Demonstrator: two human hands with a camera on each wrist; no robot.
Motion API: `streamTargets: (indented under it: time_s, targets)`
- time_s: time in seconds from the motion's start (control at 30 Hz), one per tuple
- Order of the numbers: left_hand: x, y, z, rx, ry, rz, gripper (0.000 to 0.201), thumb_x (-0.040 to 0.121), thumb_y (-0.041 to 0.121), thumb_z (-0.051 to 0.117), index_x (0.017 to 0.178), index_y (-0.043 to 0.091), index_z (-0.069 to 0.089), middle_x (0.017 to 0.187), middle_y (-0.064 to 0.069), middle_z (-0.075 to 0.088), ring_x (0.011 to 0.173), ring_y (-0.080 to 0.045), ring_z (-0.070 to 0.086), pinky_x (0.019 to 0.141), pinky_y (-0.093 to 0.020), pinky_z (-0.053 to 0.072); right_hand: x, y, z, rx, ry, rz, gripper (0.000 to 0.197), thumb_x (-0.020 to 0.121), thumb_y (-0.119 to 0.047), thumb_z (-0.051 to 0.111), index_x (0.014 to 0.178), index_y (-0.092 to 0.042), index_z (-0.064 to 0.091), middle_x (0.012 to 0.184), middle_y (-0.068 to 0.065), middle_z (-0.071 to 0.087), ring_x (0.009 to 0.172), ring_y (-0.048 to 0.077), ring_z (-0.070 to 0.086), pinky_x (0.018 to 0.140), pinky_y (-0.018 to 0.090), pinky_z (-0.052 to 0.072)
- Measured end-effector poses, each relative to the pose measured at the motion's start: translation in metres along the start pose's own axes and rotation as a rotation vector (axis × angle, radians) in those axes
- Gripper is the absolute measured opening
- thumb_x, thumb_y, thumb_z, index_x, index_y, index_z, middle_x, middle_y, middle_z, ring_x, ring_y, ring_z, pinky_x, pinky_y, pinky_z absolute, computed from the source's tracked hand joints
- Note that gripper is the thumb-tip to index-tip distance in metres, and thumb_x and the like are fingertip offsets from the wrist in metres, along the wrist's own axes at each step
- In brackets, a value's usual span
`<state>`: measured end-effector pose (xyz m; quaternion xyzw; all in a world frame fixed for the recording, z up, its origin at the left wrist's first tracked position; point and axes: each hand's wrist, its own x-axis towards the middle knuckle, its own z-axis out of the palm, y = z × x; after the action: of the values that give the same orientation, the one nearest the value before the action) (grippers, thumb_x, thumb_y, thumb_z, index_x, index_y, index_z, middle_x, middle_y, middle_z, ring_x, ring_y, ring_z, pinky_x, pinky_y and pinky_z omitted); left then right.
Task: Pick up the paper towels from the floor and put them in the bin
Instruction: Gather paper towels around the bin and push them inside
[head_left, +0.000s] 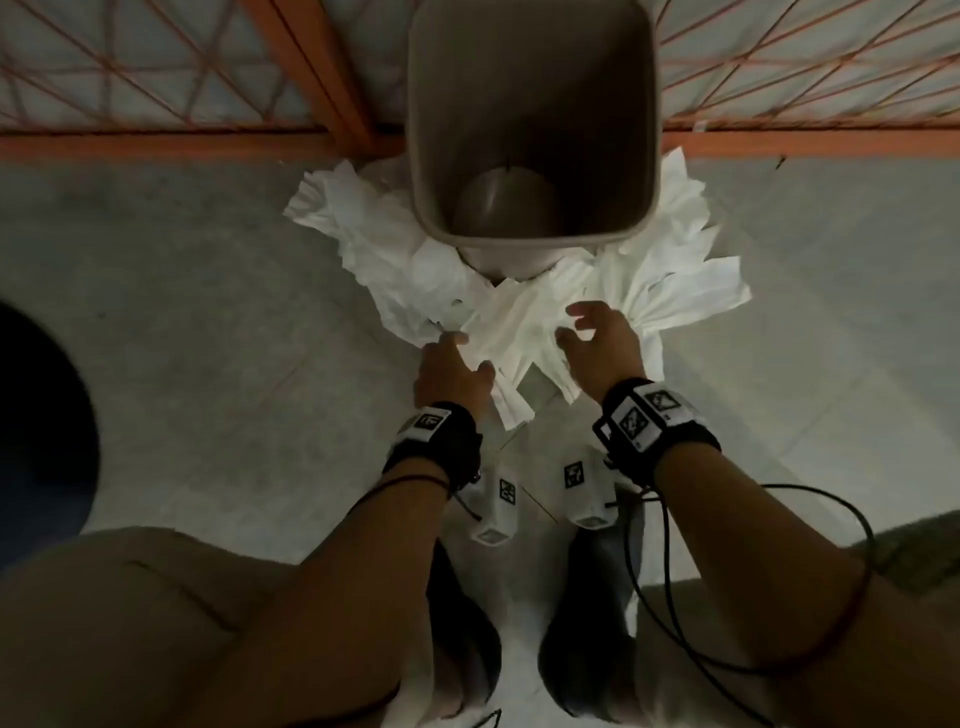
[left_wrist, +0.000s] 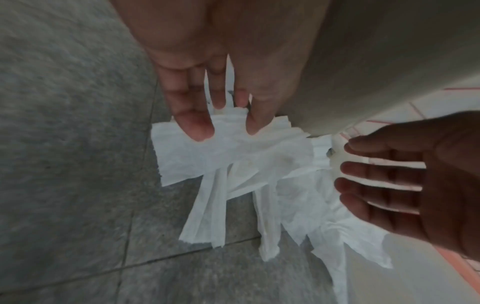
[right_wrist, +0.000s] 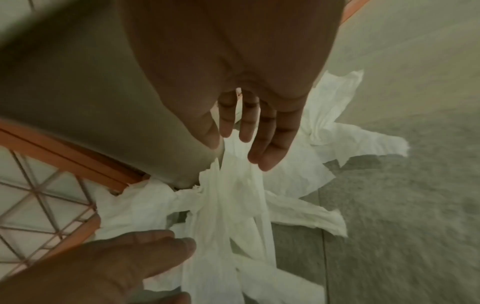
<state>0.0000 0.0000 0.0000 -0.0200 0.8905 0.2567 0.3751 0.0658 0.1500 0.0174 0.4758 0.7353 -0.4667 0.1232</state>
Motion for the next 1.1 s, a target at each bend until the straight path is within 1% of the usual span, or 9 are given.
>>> streamTargets:
  time_s: [0.13,0.27,0.43,0.57,0.77,0.87,0.93,1.0,1.1]
  targets:
    - [0.026,-0.003,0.013,0.075,0.040,-0.019,0.062,0.086,0.032,0.068,0.139,0.020,0.040,0.138,-0.009,0.052,0.125,-0.029,0.053,0.100,-0.040,0.044,0.030,0.005,0.014,-0.062,0.009,0.009,0.048,0.086,-0.031,0.066,0.130,-0.026,0.048,0.123,0.002,0.060,0.106,0.021,0.060,0.097,0.048,0.049]
    - [0.038,-0.010,0.022,0.114,0.033,-0.027,0.047,0.086,0.027,0.066,0.130,0.020,0.050,0.127,-0.007,0.063,0.117,-0.029,0.059,0.093,-0.035,0.047,0.052,0.015,0.032,-0.118,-0.068,0.061,0.060,0.083,-0.039,0.068,0.134,-0.030,0.037,0.114,0.008,0.066,0.104,0.028,0.063,0.095,0.047,0.051]
    - [0.037,-0.025,0.022,0.219,-0.018,0.101,0.024,0.092,0.022,0.054,0.108,0.018,0.072,0.116,-0.005,0.070,0.105,-0.026,0.065,0.078,-0.025,0.044,0.065,0.019,0.044,-0.118,-0.071,0.110,0.046,0.083,-0.041,0.066,0.124,-0.020,0.057,0.113,0.010,0.069,0.100,0.033,0.068,0.093,0.045,0.054]
    - [0.030,-0.033,0.015,0.122,0.017,0.089,0.023,0.091,0.023,0.058,0.102,0.008,0.070,0.111,-0.010,0.071,0.103,-0.027,0.065,0.079,-0.024,0.043,0.062,0.023,0.038,-0.077,-0.045,0.129,0.025,0.081,-0.040,0.066,0.099,-0.023,0.061,0.101,0.013,0.073,0.096,0.032,0.070,0.093,0.044,0.054]
    - [0.008,-0.023,-0.002,-0.173,0.164,-0.042,0.018,0.090,0.030,0.052,0.088,0.012,0.056,0.092,-0.008,0.064,0.091,-0.029,0.061,0.079,-0.032,0.046,0.046,0.018,0.018,0.027,0.018,0.086,0.034,0.080,-0.030,0.065,0.113,-0.036,0.059,0.103,0.008,0.072,0.096,0.034,0.069,0.087,0.049,0.056]
    - [-0.001,-0.017,-0.010,-0.261,0.195,-0.008,0.010,0.090,0.022,0.053,0.090,0.012,0.052,0.087,-0.003,0.058,0.085,-0.026,0.057,0.073,-0.028,0.039,0.044,0.011,0.009,0.067,-0.016,0.133,0.049,0.080,-0.033,0.060,0.128,-0.021,0.058,0.123,0.012,0.065,0.107,0.034,0.066,0.091,0.047,0.056]
    - [-0.006,-0.013,-0.017,-0.299,0.184,0.027,0.015,0.092,0.017,0.050,0.105,0.013,0.057,0.096,-0.001,0.057,0.088,-0.022,0.053,0.075,-0.026,0.038,0.040,0.004,0.002,0.101,-0.038,0.167,0.056,0.078,-0.037,0.058,0.128,-0.013,0.059,0.126,0.015,0.064,0.109,0.034,0.065,0.092,0.046,0.056]
    - [-0.010,-0.010,-0.025,-0.336,0.173,0.025,0.025,0.094,0.016,0.045,0.111,0.016,0.063,0.105,0.000,0.061,0.096,-0.020,0.055,0.083,-0.025,0.041,0.032,-0.006,-0.008,0.146,-0.030,0.169,0.045,0.082,-0.033,0.057,0.118,-0.006,0.063,0.119,0.017,0.065,0.105,0.036,0.065,0.091,0.048,0.056]
    - [-0.014,0.000,-0.039,-0.442,0.202,0.000,0.023,0.090,0.025,0.047,0.081,0.012,0.065,0.092,-0.005,0.069,0.091,-0.027,0.063,0.088,-0.036,0.052,0.018,-0.021,-0.023,0.273,0.008,0.202,0.027,0.074,-0.033,0.051,0.083,-0.010,0.061,0.109,0.017,0.066,0.100,0.038,0.063,0.089,0.053,0.056]
